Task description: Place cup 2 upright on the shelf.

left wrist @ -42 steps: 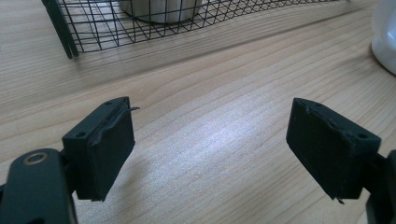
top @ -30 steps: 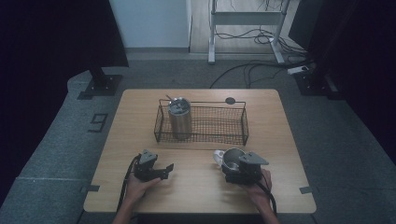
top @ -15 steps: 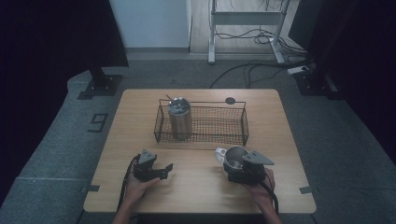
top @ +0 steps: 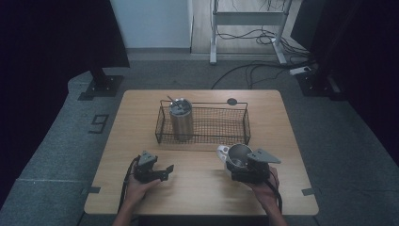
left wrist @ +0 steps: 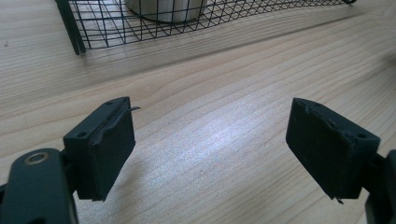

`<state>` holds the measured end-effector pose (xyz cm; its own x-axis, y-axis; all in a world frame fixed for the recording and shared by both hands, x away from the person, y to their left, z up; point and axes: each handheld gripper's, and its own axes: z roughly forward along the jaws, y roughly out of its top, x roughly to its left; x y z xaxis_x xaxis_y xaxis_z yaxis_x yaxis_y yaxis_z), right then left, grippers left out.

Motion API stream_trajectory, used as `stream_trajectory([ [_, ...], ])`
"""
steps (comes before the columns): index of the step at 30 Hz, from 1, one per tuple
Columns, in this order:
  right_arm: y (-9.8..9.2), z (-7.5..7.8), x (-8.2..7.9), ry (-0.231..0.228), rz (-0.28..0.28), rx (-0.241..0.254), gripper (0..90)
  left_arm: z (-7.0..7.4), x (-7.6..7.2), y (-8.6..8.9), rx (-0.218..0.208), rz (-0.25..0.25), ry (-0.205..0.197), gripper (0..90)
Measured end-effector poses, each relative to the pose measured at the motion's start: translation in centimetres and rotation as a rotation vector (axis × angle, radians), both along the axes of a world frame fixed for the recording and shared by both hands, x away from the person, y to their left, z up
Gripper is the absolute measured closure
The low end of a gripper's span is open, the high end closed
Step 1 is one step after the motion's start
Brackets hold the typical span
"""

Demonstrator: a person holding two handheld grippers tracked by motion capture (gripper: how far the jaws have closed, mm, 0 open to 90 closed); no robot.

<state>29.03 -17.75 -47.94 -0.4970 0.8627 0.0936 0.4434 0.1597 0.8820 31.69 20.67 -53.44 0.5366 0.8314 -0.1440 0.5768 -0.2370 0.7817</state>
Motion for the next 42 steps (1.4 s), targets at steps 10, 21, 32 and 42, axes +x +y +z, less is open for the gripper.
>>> stream_trajectory([
  [10, -0.2, 1.1, 0.2, -0.014, 0.000, 0.004, 7.1, 0.0, 0.0, 0.0, -0.003, 0.002, 0.000, 15.9],
  [21, 0.0, 2.6, 0.4, -0.036, 0.018, 0.004, 7.1, 0.0, 0.0, 0.0, 0.001, -0.001, 0.006, 15.9],
  [32, 0.2, 4.2, 1.1, -0.053, 0.022, 0.013, 7.2, 0.0, 0.0, -0.1, -0.003, -0.005, 0.007, 16.0],
  [42, 0.5, 5.7, 2.0, -0.065, 0.034, 0.022, 7.2, 0.1, -0.1, 0.0, -0.006, 0.001, 0.009, 16.1],
])
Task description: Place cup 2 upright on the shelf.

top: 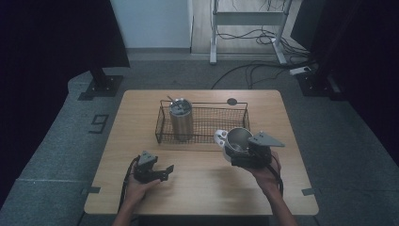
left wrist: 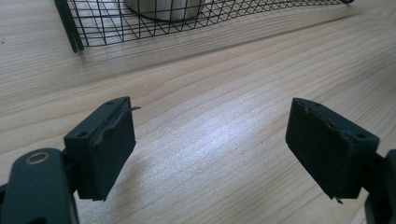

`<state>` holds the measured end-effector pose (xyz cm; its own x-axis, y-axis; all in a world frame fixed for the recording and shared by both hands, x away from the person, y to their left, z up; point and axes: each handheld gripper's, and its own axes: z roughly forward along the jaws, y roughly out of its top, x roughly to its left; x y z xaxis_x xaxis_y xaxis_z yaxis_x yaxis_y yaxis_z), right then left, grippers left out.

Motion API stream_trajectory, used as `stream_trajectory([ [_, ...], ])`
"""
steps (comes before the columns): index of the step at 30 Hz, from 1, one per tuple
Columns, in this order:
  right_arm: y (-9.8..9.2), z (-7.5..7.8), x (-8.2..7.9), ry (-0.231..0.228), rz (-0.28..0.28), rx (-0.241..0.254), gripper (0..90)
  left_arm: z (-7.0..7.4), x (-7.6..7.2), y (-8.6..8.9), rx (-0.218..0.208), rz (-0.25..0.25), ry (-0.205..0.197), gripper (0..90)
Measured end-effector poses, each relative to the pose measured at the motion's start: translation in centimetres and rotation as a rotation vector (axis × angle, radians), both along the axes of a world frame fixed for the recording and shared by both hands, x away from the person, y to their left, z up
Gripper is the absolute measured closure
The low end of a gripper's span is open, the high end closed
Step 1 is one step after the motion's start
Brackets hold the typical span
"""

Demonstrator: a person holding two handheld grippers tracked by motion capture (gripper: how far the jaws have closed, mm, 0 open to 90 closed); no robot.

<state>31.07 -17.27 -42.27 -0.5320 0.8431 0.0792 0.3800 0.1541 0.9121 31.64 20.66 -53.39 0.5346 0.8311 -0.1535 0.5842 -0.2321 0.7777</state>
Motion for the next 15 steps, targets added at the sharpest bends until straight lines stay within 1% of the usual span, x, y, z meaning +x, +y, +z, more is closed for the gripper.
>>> stream_trajectory([
  [5, 0.1, 0.6, 0.5, 0.004, 0.015, 0.014, 7.2, 0.0, 0.0, 0.0, 0.002, -0.003, 0.003, 16.1],
  [9, 0.1, 1.2, 1.0, 0.004, 0.013, 0.020, 7.2, 0.0, 0.0, -0.1, 0.004, -0.005, 0.004, 16.1],
  [15, 0.2, 2.3, 1.5, -0.005, 0.015, 0.017, 7.2, -0.1, 0.0, -0.1, 0.007, -0.007, 0.007, 16.1],
])
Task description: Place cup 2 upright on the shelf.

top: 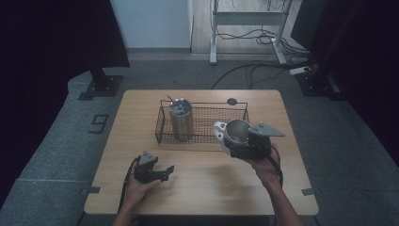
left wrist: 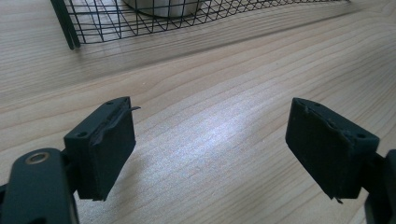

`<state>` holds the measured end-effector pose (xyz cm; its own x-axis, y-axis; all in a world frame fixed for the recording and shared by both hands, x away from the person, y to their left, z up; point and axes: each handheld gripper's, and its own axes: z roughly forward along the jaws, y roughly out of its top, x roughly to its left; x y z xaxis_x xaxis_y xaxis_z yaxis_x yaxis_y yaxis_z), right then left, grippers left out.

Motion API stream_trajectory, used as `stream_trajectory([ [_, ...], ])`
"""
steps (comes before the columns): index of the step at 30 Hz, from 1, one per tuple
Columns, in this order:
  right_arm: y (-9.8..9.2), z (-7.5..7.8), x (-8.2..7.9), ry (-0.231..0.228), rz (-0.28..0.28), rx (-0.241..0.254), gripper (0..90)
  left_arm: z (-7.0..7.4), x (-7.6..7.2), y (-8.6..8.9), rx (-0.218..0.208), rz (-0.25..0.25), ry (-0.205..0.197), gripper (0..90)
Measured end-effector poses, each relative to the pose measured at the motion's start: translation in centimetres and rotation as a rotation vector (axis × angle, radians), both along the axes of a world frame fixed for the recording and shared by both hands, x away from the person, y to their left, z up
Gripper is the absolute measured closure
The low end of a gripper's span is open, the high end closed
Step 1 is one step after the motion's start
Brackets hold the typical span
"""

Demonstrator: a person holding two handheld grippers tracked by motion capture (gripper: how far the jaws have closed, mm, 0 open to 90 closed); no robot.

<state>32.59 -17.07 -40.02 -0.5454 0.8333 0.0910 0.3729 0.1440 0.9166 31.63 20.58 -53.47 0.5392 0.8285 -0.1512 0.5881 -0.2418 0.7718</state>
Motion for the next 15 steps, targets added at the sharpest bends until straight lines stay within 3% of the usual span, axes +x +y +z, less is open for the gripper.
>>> stream_trajectory([
  [15, 0.2, 1.3, 1.4, -0.002, 0.001, -0.006, 7.2, 0.0, 0.0, 0.0, 0.002, 0.002, 0.001, 16.1],
])
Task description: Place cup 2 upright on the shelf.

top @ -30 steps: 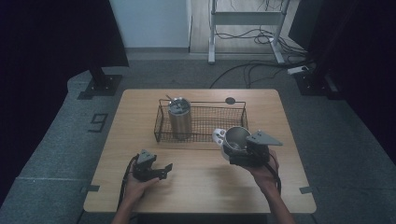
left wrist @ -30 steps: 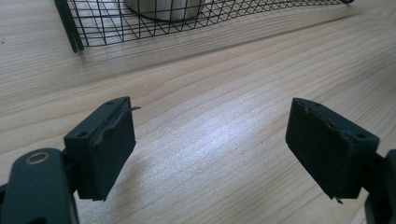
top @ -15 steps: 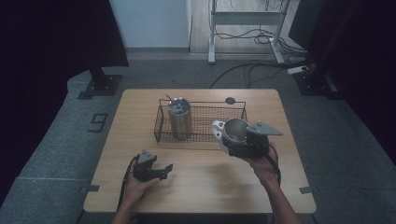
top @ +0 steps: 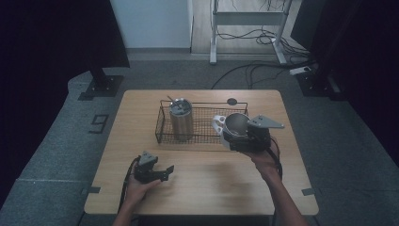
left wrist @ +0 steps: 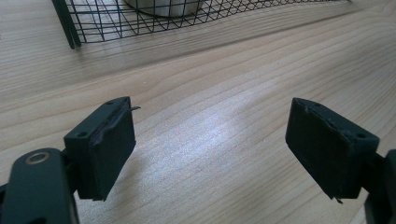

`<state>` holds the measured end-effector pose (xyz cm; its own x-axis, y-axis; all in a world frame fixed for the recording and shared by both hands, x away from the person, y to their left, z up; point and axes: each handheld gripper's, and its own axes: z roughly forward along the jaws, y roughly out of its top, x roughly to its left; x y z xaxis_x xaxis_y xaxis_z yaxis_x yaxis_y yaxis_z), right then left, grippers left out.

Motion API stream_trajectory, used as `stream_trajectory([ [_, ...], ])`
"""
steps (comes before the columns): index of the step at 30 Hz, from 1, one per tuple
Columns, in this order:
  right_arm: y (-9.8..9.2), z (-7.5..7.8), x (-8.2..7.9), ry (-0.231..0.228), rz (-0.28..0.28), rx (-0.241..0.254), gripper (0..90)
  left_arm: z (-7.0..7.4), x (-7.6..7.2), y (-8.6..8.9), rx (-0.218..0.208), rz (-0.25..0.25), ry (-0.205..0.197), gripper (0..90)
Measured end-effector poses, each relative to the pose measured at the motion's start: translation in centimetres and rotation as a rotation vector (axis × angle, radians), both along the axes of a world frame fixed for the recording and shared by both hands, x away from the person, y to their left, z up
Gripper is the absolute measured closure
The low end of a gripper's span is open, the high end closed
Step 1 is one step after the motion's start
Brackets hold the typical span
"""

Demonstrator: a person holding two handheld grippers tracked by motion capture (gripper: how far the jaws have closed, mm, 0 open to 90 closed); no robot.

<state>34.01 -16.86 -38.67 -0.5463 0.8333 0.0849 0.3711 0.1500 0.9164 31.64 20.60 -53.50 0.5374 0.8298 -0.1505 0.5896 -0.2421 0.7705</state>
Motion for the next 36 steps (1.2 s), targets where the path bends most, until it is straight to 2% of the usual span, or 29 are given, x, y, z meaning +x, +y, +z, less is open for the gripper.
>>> stream_trajectory([
  [18, 0.6, 0.9, 2.1, 0.008, -0.006, -0.029, 7.2, 0.0, 0.0, 0.0, -0.002, -0.001, 0.001, 16.1],
  [36, 1.2, 1.3, 4.4, 0.019, -0.019, -0.041, 7.2, 0.1, -0.1, 0.0, -0.008, -0.006, 0.001, 16.3],
])
